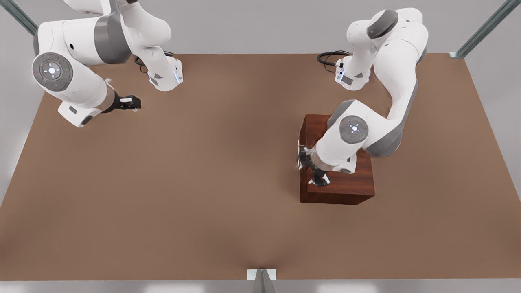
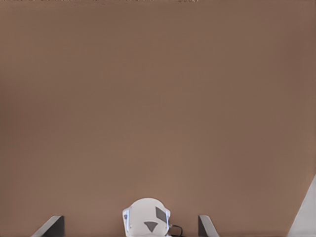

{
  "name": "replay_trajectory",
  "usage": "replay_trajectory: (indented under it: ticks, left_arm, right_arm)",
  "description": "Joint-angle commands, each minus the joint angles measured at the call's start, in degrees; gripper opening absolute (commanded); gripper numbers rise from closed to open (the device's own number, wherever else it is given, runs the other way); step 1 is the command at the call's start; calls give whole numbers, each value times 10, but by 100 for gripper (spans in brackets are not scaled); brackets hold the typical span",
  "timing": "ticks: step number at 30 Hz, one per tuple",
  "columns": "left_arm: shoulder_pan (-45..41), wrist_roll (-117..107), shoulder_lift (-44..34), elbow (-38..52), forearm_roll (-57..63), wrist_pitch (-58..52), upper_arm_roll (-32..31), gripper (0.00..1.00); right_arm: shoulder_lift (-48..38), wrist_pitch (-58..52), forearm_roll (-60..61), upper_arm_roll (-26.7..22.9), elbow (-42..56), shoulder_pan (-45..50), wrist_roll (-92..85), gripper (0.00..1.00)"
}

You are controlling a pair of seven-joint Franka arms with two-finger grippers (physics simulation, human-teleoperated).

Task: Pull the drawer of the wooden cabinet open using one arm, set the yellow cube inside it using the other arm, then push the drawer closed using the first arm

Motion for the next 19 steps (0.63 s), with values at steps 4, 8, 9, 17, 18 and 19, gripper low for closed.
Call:
replay_trajectory:
  ticks: [4, 8, 9, 17, 18, 19]
  left_arm:
    - [6, 1510, -236, -170, -145, -178, 253, 100]
    - [13, 1506, -258, -180, -189, -183, 291, 100]
    - [13, 1504, -259, -180, -190, -197, 291, 100]
    - [8, 1408, -250, -167, -185, -195, 287, 88]
    - [7, 1408, -249, -167, -183, -194, 287, 100]
    - [8, 1408, -248, -167, -183, -194, 287, 100]
  right_arm:
    - [-11, 9, -4, -1, -6, -2, 25, 100]
    - [-12, 10, -4, -3, -7, -2, 26, 100]
    - [-12, 10, -4, -3, -7, -2, 27, 100]
    - [-10, 13, -3, -8, -8, -3, 18, 100]
    - [-10, 13, -3, -10, -8, -4, 18, 100]
    - [-10, 13, -3, -11, -8, -4, 17, 100]
